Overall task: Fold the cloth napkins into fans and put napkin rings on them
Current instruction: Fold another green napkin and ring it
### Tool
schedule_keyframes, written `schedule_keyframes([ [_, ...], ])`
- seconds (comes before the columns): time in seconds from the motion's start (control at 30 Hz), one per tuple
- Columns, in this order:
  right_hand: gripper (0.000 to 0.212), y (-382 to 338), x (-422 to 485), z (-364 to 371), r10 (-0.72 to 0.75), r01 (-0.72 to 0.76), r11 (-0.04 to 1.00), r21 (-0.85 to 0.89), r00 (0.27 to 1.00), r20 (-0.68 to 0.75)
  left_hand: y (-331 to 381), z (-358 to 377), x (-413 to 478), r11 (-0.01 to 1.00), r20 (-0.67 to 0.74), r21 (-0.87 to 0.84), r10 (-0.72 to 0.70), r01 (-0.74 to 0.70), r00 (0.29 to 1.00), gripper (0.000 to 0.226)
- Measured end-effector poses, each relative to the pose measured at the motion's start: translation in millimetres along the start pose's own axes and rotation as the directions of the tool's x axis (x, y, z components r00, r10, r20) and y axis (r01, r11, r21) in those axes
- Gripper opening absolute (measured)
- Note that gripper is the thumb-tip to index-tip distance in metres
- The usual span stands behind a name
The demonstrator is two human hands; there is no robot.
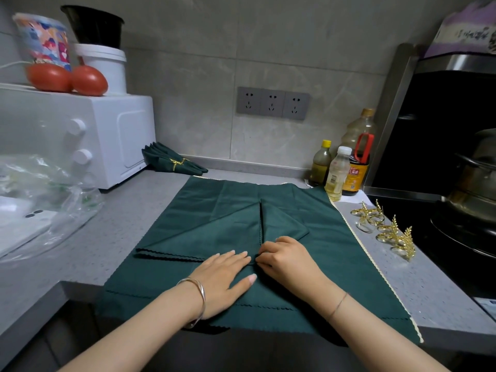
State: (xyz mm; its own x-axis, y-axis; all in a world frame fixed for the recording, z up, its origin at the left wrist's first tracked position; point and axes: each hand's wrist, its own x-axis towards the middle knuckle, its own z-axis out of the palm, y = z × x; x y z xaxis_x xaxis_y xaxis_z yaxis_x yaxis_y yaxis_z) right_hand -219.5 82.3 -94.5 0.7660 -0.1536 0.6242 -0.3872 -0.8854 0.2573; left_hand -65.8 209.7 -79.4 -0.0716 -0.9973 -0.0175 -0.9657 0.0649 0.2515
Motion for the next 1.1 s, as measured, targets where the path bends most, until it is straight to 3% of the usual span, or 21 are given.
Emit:
schedule_keyframes([
  [0.07, 0.029, 3, -5, -2, 0.004, -0.004, 1.0, 0.028, 1.0, 0.008, -4, -9, 1, 0.999, -0.036, -0.024, 0.021, -0.022, 0.999, 0.059],
  [0.13, 0.026, 11, -16, -11, 0.031, -0.033, 0.995, 0.097, 0.999, 0.021, -13, -21, 1, 0.999, -0.066, -0.033, 0.04, -0.042, 0.997, 0.047],
  [0.23, 0.025, 27, -40, -32, 0.078, -0.088, 0.982, 0.168, 0.995, 0.063, -32, -34, 2, 0.998, -0.099, -0.003, 0.059, -0.059, 0.993, 0.04],
  [0.37, 0.028, 38, -65, -48, 0.106, -0.114, 0.983, 0.142, 0.992, 0.063, -57, -37, 18, 0.954, -0.092, 0.227, 0.222, -0.196, 0.971, 0.048],
  [0.5, 0.03, 38, -69, -49, 0.08, -0.085, 0.99, 0.111, 0.996, 0.05, -80, -34, 36, 0.749, -0.162, 0.536, 0.543, -0.388, 0.824, 0.047],
  [0.6, 0.026, 39, -67, -49, 0.031, -0.035, 0.998, 0.054, 0.996, 0.083, -84, -34, 40, 0.639, -0.137, 0.569, 0.695, -0.518, 0.706, 0.025],
  [0.67, 0.028, 39, -64, -49, -0.002, -0.001, 1.0, 0.025, 0.995, 0.105, -83, -37, 42, 0.573, -0.089, 0.596, 0.743, -0.562, 0.663, 0.03],
  [0.77, 0.02, 37, -62, -49, -0.006, 0.004, 1.0, 0.018, 0.993, 0.12, -85, -40, 47, 0.567, -0.115, 0.568, 0.772, -0.596, 0.625, 0.044],
  [0.87, 0.025, 34, -61, -50, 0.06, -0.068, 0.996, 0.051, 0.989, 0.136, -87, -40, 49, 0.681, -0.168, 0.427, 0.707, -0.595, 0.687, 0.029],
  [1.0, 0.033, 30, -61, -49, 0.192, -0.213, 0.97, 0.118, 0.967, 0.167, -99, -38, 52, 0.841, -0.18, 0.231, 0.531, -0.49, 0.828, 0.026],
  [1.1, 0.034, 31, -60, -49, 0.344, -0.392, 0.898, 0.201, 0.909, 0.234, -93, -40, 50, 0.952, -0.211, -0.084, 0.273, -0.296, 0.939, 0.028],
])
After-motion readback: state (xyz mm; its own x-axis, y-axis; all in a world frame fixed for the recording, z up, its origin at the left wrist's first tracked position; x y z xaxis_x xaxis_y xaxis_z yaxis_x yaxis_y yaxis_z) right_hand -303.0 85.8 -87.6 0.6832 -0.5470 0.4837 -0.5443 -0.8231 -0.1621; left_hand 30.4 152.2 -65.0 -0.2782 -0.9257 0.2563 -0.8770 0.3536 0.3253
